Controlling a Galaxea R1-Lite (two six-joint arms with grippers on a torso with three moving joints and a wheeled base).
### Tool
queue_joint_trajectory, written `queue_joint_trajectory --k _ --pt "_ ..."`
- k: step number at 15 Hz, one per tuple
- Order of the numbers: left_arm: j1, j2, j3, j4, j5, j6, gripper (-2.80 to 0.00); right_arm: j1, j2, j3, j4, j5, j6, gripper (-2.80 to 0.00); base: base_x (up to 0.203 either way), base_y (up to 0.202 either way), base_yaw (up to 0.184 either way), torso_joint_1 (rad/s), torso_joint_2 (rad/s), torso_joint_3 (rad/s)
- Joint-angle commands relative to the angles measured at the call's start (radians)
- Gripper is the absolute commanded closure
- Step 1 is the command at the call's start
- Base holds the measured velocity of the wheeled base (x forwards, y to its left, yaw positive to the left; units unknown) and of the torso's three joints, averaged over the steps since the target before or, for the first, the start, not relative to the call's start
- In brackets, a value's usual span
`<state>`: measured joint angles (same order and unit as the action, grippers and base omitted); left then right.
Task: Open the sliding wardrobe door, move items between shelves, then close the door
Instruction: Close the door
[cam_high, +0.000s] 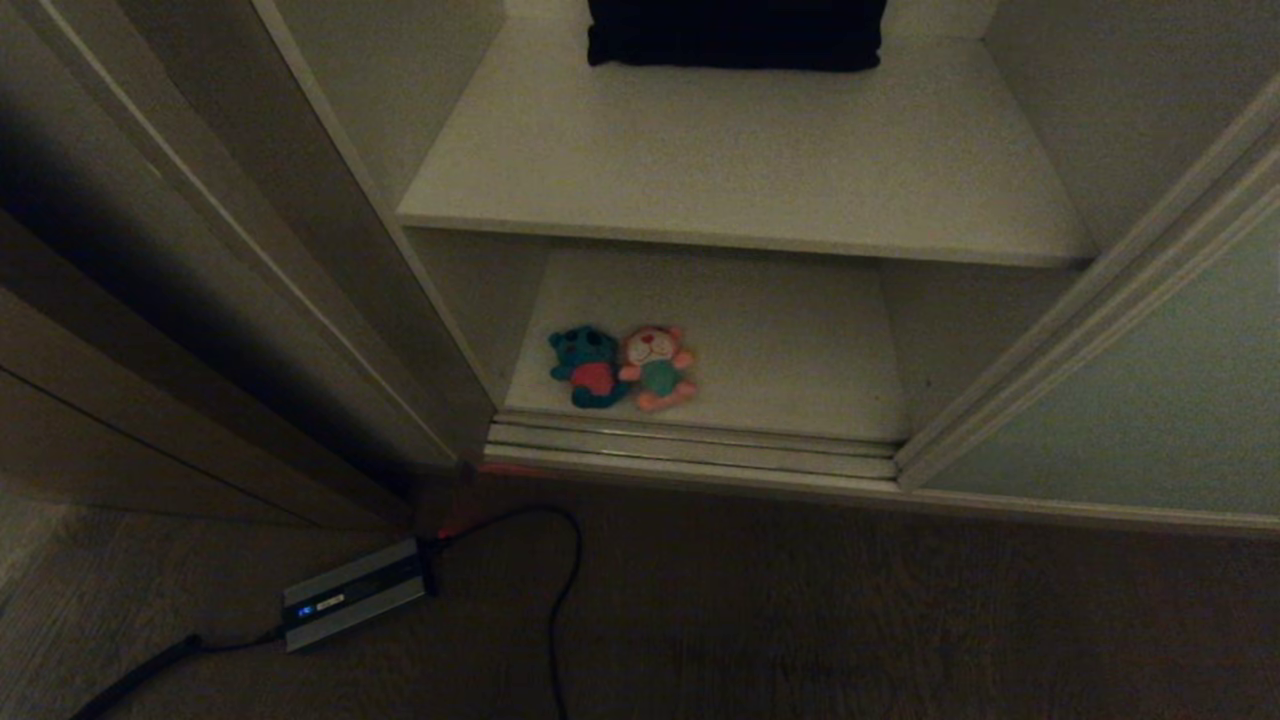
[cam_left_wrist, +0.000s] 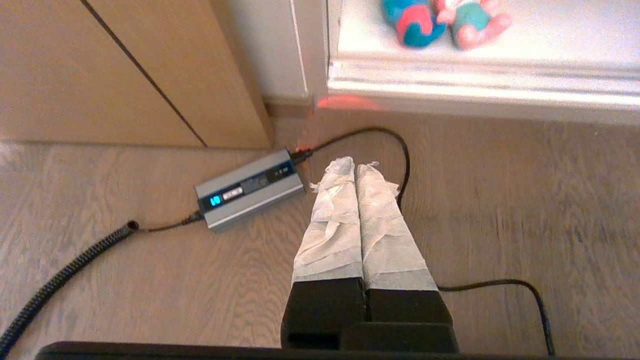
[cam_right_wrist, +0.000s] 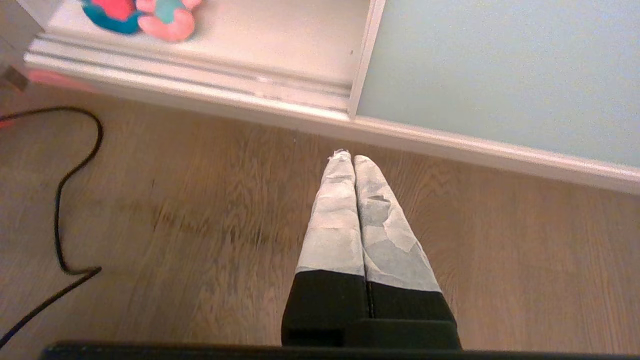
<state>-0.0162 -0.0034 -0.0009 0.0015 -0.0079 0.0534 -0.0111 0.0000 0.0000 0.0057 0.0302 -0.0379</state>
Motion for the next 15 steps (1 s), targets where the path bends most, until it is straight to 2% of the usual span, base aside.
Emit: queue_joint_trajectory --k 1,6,12,15 --pt "0.000 0.002 0.001 0.000 0.000 0.002 0.00 0.000 0.000 0.004 0.000 0.000 0.000 0.00 0.000 0.000 0.000 0.002 0.00 0.196" --pt "-0.001 0.002 0.000 0.000 0.000 0.003 0.00 0.000 0.000 0.003 0.000 0.000 0.000 0.00 0.000 0.000 0.000 0.003 0.00 0.187" --pt "-0.001 0.002 -0.001 0.000 0.000 0.001 0.00 0.000 0.000 0.003 0.000 0.000 0.000 0.00 0.000 0.000 0.000 0.000 0.00 0.000" --pt "-0.001 0.002 -0.001 -0.001 0.003 -0.021 0.00 0.000 0.000 0.005 0.000 0.000 0.000 0.00 0.000 0.000 0.000 0.003 0.00 0.061"
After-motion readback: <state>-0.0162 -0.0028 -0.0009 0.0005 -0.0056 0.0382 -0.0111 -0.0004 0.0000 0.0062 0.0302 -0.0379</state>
